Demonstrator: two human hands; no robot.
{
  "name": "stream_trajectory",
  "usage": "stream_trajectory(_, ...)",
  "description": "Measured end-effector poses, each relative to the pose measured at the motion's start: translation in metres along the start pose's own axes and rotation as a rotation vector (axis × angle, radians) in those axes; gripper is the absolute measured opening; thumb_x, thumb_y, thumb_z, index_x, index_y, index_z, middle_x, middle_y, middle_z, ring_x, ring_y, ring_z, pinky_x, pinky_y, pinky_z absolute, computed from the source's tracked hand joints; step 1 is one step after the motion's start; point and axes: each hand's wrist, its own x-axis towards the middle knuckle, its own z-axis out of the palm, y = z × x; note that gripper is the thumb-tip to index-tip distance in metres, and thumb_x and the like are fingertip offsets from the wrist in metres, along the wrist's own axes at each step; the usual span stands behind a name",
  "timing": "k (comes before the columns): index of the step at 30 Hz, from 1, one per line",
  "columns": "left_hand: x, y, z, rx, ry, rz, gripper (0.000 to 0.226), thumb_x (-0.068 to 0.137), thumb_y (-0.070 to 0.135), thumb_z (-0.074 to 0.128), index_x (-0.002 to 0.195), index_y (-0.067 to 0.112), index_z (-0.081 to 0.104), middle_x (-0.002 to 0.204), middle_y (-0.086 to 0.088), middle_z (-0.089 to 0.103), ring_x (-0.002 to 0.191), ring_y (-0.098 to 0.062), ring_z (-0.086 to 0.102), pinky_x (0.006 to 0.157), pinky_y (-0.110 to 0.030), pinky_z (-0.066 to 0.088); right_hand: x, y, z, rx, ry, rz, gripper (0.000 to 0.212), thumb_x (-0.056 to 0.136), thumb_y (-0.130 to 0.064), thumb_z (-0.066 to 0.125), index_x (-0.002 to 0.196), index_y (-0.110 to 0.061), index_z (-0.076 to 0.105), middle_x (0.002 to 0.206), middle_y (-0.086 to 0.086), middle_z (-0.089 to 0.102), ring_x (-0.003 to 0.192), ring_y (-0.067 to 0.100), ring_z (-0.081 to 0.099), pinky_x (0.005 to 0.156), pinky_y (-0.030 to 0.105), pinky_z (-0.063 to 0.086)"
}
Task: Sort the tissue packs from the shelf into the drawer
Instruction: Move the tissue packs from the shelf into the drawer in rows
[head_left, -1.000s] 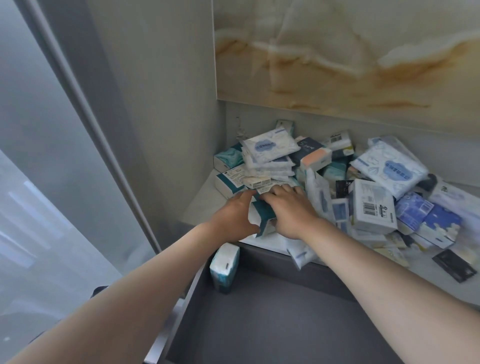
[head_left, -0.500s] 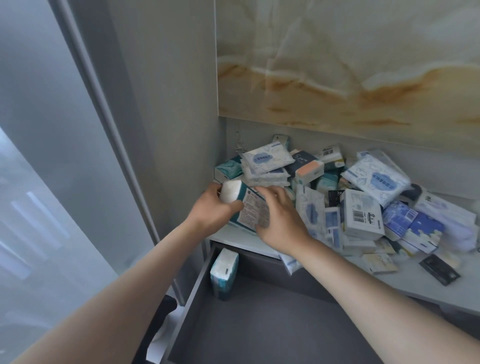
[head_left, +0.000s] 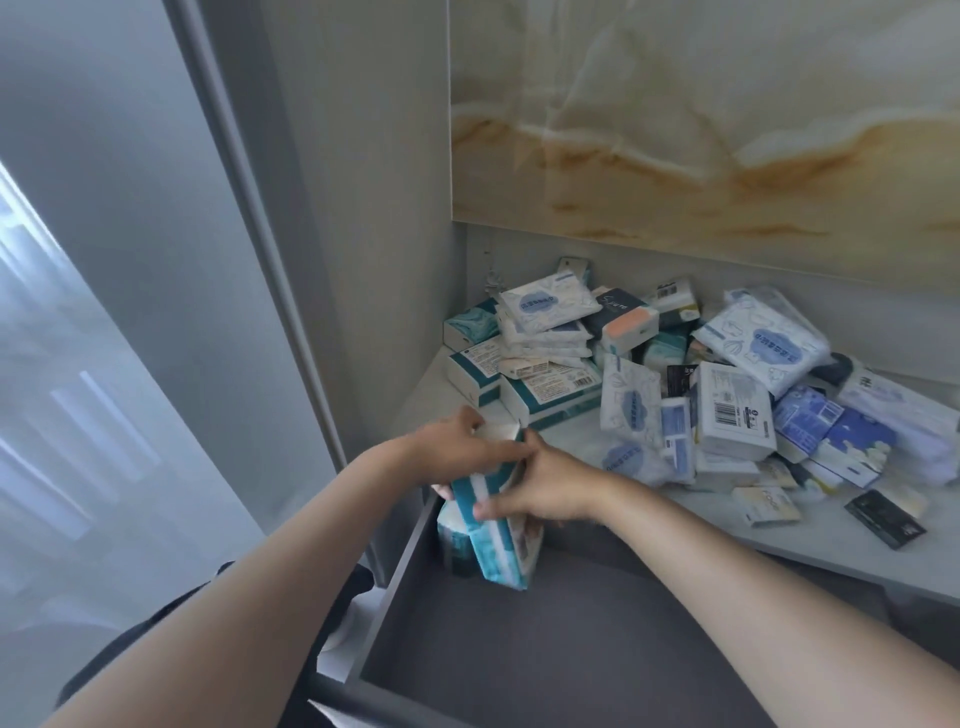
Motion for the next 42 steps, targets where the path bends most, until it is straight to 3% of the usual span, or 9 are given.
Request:
stream_trajectory(4,0.018,-0.018,0.021,0.213,-0.317,-0.053,0.06,0.092,0.062,0.046,0.122,0.01,0.054,0.124,-0.016,0.06,0.085,-0.022,0.065,0.077,-0.036,0.058,0.006,0.039,0.025,-0.266,-0.092,0.081,0.083,0.053,-0.039,0.087,0.126,-0.028,0.048,0.106,-0.008,0.067,0.09,0.013,0.068,0.067,0.032,0.06)
stream_trajectory(9,0.035,-0.04,0.05,0.564,-0.218,0.097,0.06,0.091,0.047,0.057,0.144,0.023,0.043,0.148,-0.006,0.04,0.134,-0.025,0.04,0.107,-0.037,0.037,0.026,0.093,0.063,-0.314,-0.084,0.191,0.114,0.064,-0.023,0.083,0.152,-0.021,0.011,0.128,0.002,0.058,0.105,0.021,0.062,0.076,0.027,0.052)
stream_trajectory(13,0.051,-0.056,0.066,0.67,-0.235,0.122,0.073,0.085,0.046,0.065,0.15,0.031,0.034,0.152,-0.006,0.029,0.142,-0.027,0.023,0.113,-0.045,0.032,0.045,0.117,0.078,-0.029,-0.013,0.293,0.107,0.073,-0.008,0.075,0.151,-0.037,0.009,0.118,-0.001,0.057,0.092,0.019,0.064,0.057,0.024,0.055)
stream_trajectory(19,0.069,-0.075,0.072,0.807,-0.176,0.226,0.085,0.08,0.038,0.068,0.151,0.038,0.022,0.143,-0.006,0.031,0.133,-0.029,0.028,0.106,-0.044,0.041,0.071,0.128,0.099,0.092,0.204,0.271,0.105,0.076,-0.025,0.078,0.154,-0.021,0.008,0.14,0.003,0.053,0.121,0.025,0.056,0.099,0.034,0.048)
stream_trajectory(26,0.082,-0.081,0.078,0.817,-0.144,0.256,0.075,0.079,0.038,0.066,0.145,0.043,0.03,0.135,-0.004,0.031,0.128,-0.026,0.03,0.104,-0.041,0.042,0.079,0.121,0.11,0.344,0.369,0.338,0.084,0.069,-0.007,0.081,0.135,-0.016,0.029,0.124,0.005,0.059,0.106,0.022,0.062,0.084,0.034,0.054)
stream_trajectory(31,0.083,-0.078,0.075,0.804,-0.132,0.204,0.072,0.08,0.038,0.065,0.145,0.036,0.034,0.136,-0.004,0.032,0.129,-0.027,0.031,0.103,-0.04,0.042,0.066,0.12,0.103,0.423,0.18,0.277,0.091,0.073,0.0,0.074,0.147,-0.024,0.028,0.134,0.001,0.056,0.118,0.019,0.056,0.088,0.029,0.048)
stream_trajectory(34,0.079,-0.074,0.07,0.798,-0.167,0.178,0.072,0.083,0.041,0.064,0.148,0.035,0.034,0.141,-0.005,0.033,0.135,-0.028,0.031,0.106,-0.044,0.04,0.057,0.112,0.091,0.308,0.122,0.254,0.087,0.076,-0.002,0.07,0.151,-0.025,0.03,0.135,0.0,0.059,0.121,0.019,0.056,0.094,0.028,0.047)
stream_trajectory(37,0.074,-0.068,0.062,0.738,-0.173,0.172,0.067,0.089,0.041,0.061,0.149,0.031,0.033,0.147,-0.002,0.038,0.135,-0.024,0.038,0.108,-0.041,0.038,0.045,0.097,0.077,0.021,0.09,0.186,0.048,0.085,-0.006,0.056,0.132,-0.016,0.054,0.124,0.005,0.065,0.112,0.025,0.062,0.093,0.031,0.051)
stream_trajectory(42,0.077,-0.044,0.032,0.551,0.005,0.208,0.037,0.092,0.038,0.057,0.129,0.031,0.056,0.128,0.006,0.059,0.117,-0.016,0.052,0.095,-0.027,0.041,0.034,0.063,0.045,-0.321,0.188,0.195,0.019,0.085,-0.019,0.045,0.084,-0.014,0.063,0.087,0.007,0.066,0.08,0.029,0.068,0.056,0.024,0.047)
